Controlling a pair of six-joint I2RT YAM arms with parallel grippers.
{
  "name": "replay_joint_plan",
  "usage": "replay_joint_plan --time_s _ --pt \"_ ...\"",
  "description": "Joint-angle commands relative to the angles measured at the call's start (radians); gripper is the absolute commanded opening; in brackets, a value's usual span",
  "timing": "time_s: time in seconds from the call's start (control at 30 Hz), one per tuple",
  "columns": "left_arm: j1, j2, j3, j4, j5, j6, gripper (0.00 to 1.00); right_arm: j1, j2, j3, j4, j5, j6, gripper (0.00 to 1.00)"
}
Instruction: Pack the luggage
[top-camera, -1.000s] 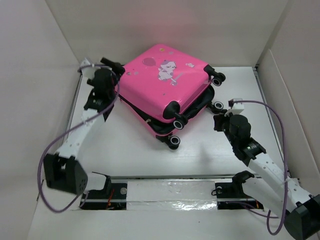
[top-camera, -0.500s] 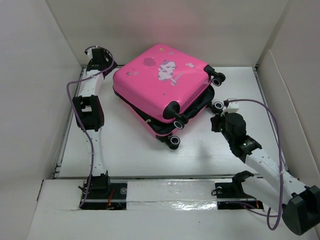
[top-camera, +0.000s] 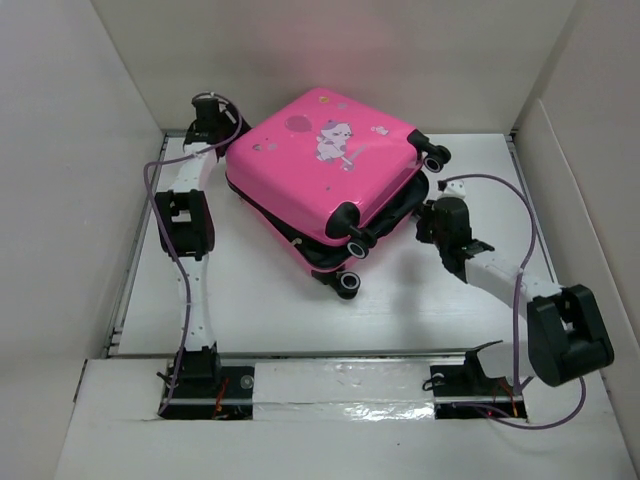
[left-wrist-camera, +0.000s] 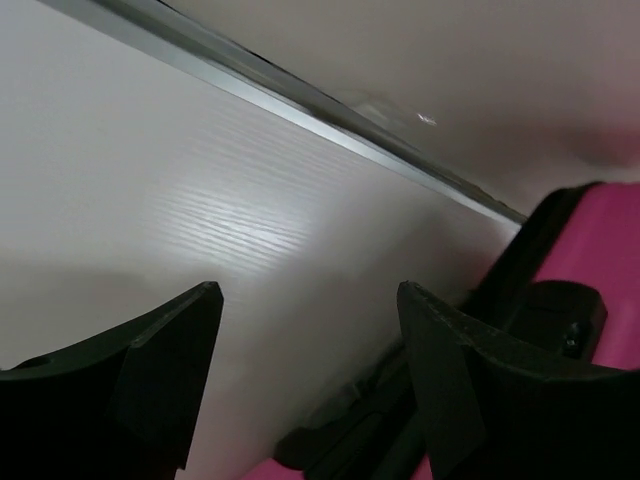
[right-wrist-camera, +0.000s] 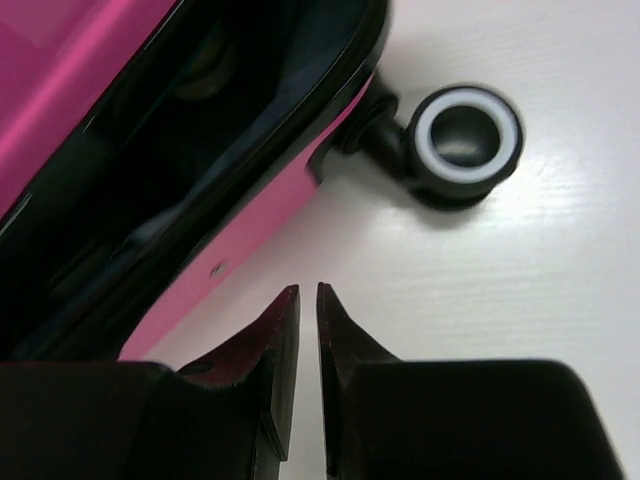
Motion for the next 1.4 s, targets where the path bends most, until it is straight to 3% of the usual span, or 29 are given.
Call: replay_joint_plan --time_s 0.0,0.13,0.47,0.6,0.77,0.93,1.03,1.13,1.2,1.37 --pt "-0.045 -0.002 -0.064 0.094 0.045 0.009 0.67 -0.055 0.085 0.091 0.131 -0.03 0.013 0.19" --pt "-0.078 -0.061 -0.241 0.185 0.015 -0.02 0.65 -0.055 0.2 0.188 0.125 -0.032 0.016 0.19" --pt "-0.13 -0.464 -1.128 0.752 -0.073 -0.252 0.6 -0.064 0.413 0.399 0.101 -0.125 -0.025 0.2" --pt "-0.169 -0.684 -1.34 0.822 -0.142 -0.24 0.6 -0.055 0.467 0.493 0.091 -0.193 -0.04 0.2" --pt "-0.33 -0.929 -1.577 0.844 -0.343 -0.24 0.6 0.008 0.577 0.718 -0.049 -0.3 -0.08 0.24" --pt "-0.482 -1.173 -1.716 0.785 -0.474 -0.224 0.6 0.051 0.809 1.181 -0.269 -0.482 -0.117 0.3" --pt "-0.579 -1.311 -1.815 0.762 -0.541 -0.235 0.6 0.075 0.916 1.446 -0.395 -0.548 -0.126 0.37" --pt "-0.654 -1.421 -1.883 0.704 -0.607 -0.244 0.6 0.085 0.964 1.624 -0.493 -0.579 -0.135 0.56" --pt "-0.689 -1.478 -1.918 0.696 -0.617 -0.237 0.61 0.074 0.944 1.625 -0.488 -0.567 -0.132 0.72" --pt "-0.699 -1.533 -1.919 0.691 -0.618 -0.22 0.62 0.007 0.753 1.368 -0.34 -0.572 -0.108 0.87"
